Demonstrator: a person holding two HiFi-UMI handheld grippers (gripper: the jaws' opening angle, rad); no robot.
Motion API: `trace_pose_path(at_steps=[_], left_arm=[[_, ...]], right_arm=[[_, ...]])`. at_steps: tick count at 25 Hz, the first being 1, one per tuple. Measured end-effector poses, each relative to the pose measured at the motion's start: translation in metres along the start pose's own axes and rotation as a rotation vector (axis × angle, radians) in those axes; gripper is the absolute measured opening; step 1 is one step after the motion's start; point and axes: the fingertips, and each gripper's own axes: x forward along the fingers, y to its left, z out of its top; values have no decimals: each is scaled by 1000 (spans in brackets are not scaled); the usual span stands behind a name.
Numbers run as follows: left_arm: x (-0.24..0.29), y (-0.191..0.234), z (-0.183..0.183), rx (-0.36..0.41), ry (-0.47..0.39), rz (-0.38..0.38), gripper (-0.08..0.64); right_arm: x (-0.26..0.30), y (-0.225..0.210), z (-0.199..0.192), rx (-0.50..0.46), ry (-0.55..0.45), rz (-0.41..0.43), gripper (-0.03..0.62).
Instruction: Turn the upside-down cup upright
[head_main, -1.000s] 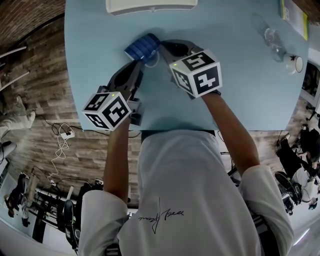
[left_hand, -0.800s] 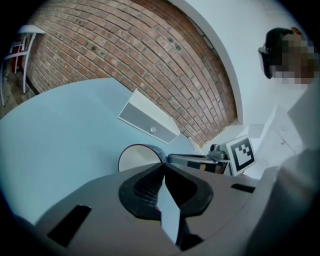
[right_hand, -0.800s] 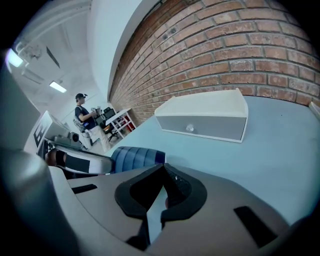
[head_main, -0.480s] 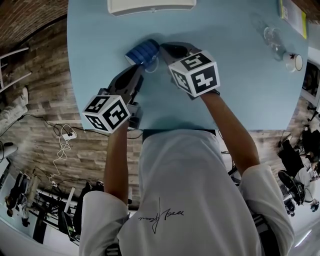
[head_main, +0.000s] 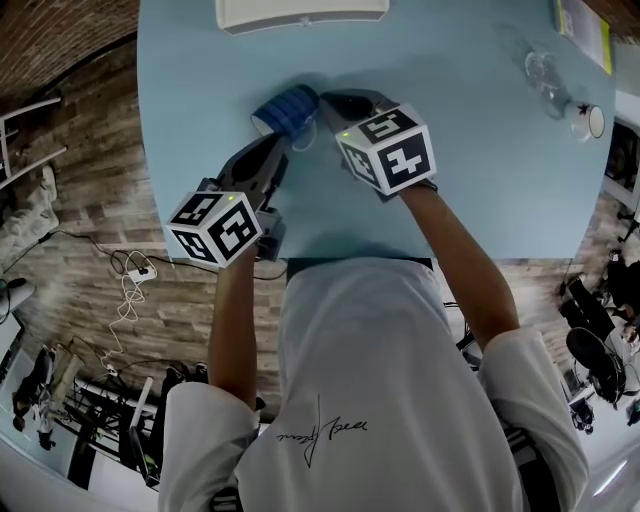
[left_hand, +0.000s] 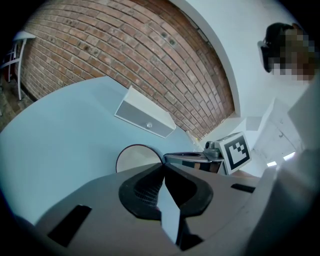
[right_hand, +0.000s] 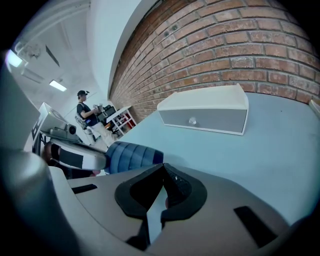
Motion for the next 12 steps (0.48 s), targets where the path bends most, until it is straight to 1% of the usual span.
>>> trace_pose_path(at_steps=[12], left_arm=[[-10,-5,-9,17,37,-10,23]], right_arm=[[-4,11,-10,-17,15,8,21]])
